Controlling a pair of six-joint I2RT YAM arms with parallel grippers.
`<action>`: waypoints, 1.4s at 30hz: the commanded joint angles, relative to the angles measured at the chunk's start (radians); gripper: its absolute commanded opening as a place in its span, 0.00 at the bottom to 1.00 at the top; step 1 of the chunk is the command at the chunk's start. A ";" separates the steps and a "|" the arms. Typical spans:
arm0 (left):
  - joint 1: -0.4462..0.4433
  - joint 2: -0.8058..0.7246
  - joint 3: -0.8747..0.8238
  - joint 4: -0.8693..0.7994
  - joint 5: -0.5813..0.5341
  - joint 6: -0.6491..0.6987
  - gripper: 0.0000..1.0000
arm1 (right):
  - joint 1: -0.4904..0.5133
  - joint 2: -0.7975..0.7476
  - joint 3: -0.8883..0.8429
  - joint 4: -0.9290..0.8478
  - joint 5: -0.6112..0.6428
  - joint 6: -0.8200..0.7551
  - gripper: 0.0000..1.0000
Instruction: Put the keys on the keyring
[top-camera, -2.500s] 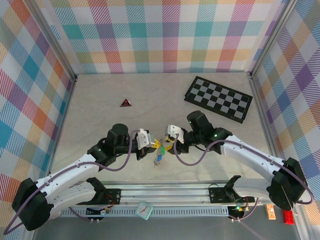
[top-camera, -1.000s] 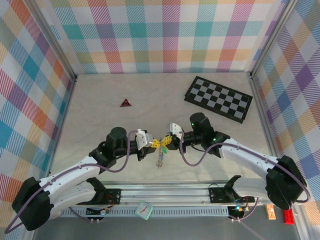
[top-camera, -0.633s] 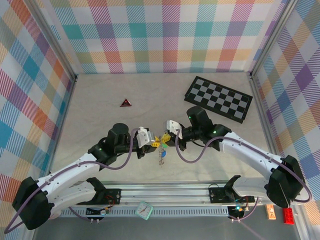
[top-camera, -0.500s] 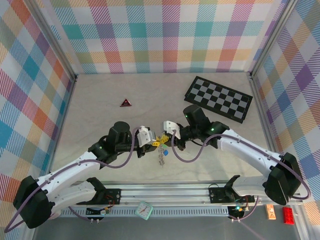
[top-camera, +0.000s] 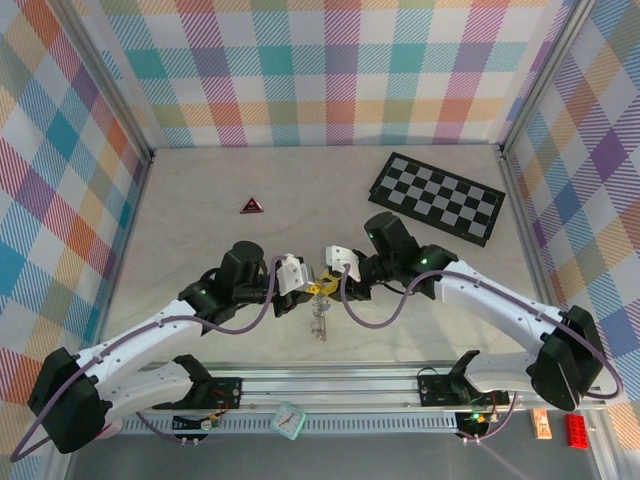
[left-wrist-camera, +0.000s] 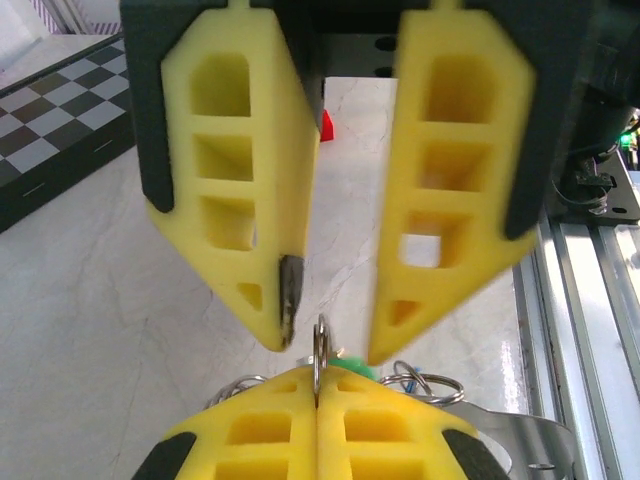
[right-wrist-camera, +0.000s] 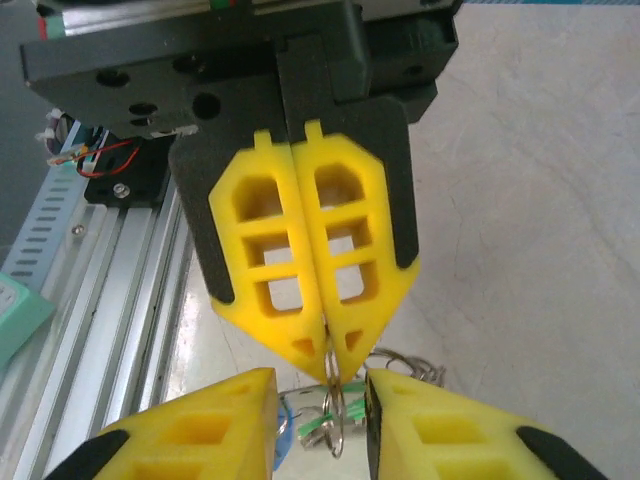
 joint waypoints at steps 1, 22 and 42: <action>-0.008 -0.039 -0.035 0.094 0.004 -0.037 0.00 | -0.009 -0.044 -0.057 0.090 0.004 0.086 0.32; -0.008 -0.078 -0.132 0.252 0.014 -0.097 0.00 | -0.012 -0.067 -0.140 0.171 0.048 0.204 0.08; -0.008 -0.078 -0.150 0.296 0.048 -0.100 0.00 | -0.022 -0.067 -0.156 0.187 0.024 0.179 0.22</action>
